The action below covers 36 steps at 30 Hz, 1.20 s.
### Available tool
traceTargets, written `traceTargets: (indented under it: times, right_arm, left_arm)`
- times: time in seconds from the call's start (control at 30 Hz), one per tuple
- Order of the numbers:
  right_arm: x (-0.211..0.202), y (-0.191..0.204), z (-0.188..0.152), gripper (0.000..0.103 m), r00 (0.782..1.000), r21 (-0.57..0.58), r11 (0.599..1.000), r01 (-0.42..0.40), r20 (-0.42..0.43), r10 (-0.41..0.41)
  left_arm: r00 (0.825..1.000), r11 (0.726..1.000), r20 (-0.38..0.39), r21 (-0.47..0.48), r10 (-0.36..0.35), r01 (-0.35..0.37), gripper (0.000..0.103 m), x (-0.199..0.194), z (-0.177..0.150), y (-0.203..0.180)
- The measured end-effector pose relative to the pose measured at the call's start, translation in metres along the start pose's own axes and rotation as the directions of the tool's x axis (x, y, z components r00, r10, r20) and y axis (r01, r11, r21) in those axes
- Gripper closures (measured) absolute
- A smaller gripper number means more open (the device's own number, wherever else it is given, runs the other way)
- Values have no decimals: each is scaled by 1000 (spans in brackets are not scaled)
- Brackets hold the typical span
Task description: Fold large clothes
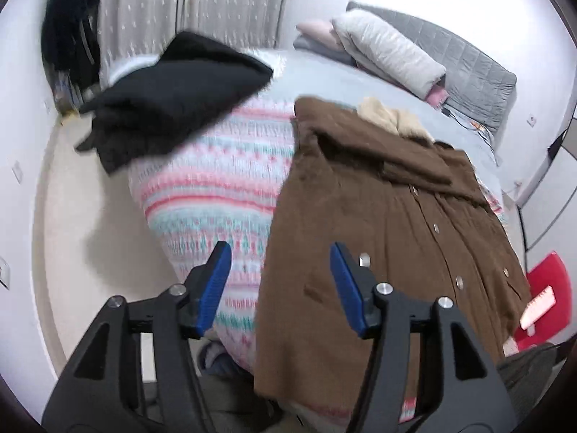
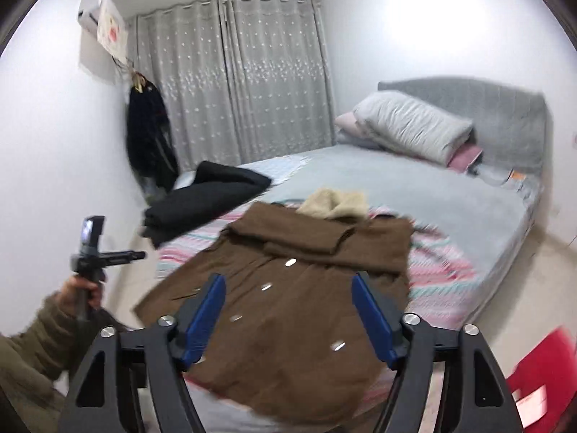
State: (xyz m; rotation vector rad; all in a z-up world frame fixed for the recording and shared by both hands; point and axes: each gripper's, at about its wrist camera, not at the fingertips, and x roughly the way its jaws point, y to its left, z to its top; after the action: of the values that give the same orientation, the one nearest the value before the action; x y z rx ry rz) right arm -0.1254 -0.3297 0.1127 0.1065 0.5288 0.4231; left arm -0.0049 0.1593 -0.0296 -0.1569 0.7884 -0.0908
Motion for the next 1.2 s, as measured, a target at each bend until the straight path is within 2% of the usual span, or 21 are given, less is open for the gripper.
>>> traceTargets:
  times: [0.07, 0.13, 0.23, 0.33, 0.43, 0.47, 0.53, 0.57, 0.6, 0.63, 0.73, 0.8, 0.83, 0.87, 0.9, 0.97, 1.0, 1.07, 1.2]
  right_arm:
    - [6, -3, -23, 28, 999, 26, 999, -34, -17, 35]
    - [20, -13, -46, 28, 998, 64, 998, -3, -65, 7]
    - [50, -42, -78, 28, 987, 193, 981, -6, -154, 37]
    - [76, -72, -104, 28, 979, 320, 947, 17, -198, 49]
    - [98, -101, -125, 28, 954, 434, 893, 114, -298, 23]
    - [100, -105, -125, 28, 953, 453, 883, 118, -303, 28]
    - [100, -105, -125, 28, 957, 452, 886, 104, -289, 35]
    - [104, -104, -128, 28, 949, 434, 892, 124, -314, 21]
    - [114, -105, -130, 28, 937, 419, 896, 144, -349, 14]
    - [122, -105, -135, 28, 921, 409, 898, 159, -389, 14]
    - [151, -102, -150, 30, 865, 373, 904, 212, -501, 4]
    - [168, -96, -155, 65, 853, 333, 925, 185, -522, 17]
    - [169, -90, -153, 89, 855, 312, 938, 152, -518, 33]
    - [162, -83, -146, 93, 872, 281, 950, 138, -490, 18]
    - [152, -79, -138, 93, 891, 266, 955, 129, -454, 6]
    - [118, -80, -113, 94, 942, 312, 947, 70, -334, 41]
    - [104, -82, -100, 94, 956, 326, 944, 54, -289, 45]
    - [77, -89, -70, 98, 976, 353, 935, 6, -207, 72]
    - [41, -89, -23, 102, 991, 336, 941, -36, -109, 77]
  left_arm:
    - [999, 999, -30, -29, -20, 19, 45, 8, -12, 11]
    - [997, 998, -68, -54, -18, 14, 45, 13, -24, 16]
    - [994, 997, -100, -77, -31, 24, 45, 22, -38, 19]
    - [990, 993, -130, -108, -57, 43, 45, 35, -46, 21]
    - [981, 985, -162, -153, -108, 84, 47, 44, -58, 25]
    - [976, 980, -167, -165, -137, 110, 49, 47, -62, 24]
    - [967, 974, -185, -175, -174, 142, 64, 51, -67, 21]
    - [965, 974, -190, -171, -180, 148, 67, 54, -68, 17]
    - [968, 979, -184, -147, -170, 144, 72, 55, -69, 12]
    - [970, 982, -178, -126, -165, 143, 85, 54, -68, 8]
    - [977, 986, -151, -92, -149, 136, 93, 50, -64, 0]
    - [986, 988, -99, -84, -135, 127, 95, 37, -59, 0]
    - [989, 987, -63, -92, -136, 129, 95, 25, -53, 1]
    - [990, 986, -42, -102, -136, 131, 95, 16, -46, 2]
    - [990, 983, -20, -122, -143, 139, 95, 5, -37, 5]
    - [987, 976, -9, -150, -160, 157, 95, -7, -20, 5]
    - [985, 972, -7, -162, -172, 168, 95, -12, -12, 3]
    - [982, 966, 10, -180, -189, 187, 96, -23, 7, -2]
    - [978, 960, 45, -189, -202, 207, 96, -37, 30, -14]
